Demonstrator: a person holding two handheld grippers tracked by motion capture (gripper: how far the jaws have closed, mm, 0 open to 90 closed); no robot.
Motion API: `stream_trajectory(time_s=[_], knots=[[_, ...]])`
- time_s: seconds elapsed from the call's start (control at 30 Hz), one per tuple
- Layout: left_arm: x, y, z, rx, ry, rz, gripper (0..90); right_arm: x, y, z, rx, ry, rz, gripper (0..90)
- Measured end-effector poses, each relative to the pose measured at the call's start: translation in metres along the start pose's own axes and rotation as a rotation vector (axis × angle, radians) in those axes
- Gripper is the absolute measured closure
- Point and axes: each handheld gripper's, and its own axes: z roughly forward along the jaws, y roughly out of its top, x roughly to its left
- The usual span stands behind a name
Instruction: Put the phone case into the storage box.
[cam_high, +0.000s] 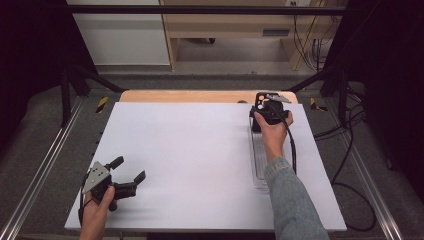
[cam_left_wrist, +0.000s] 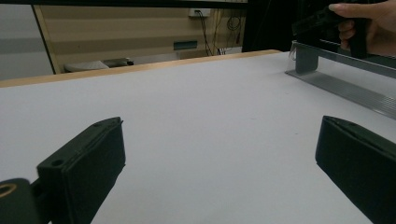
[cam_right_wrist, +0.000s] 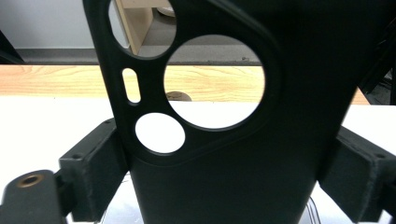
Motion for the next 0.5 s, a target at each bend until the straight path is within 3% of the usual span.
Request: stream_trajectory(time_s=[0.5], knots=[[-0.0004,-0.0003,0.0008,0.005,0.004,0.000,1.5,-0.0030,0.0062,-0.0074,-0.057,-0.001,-0.005,5.6]])
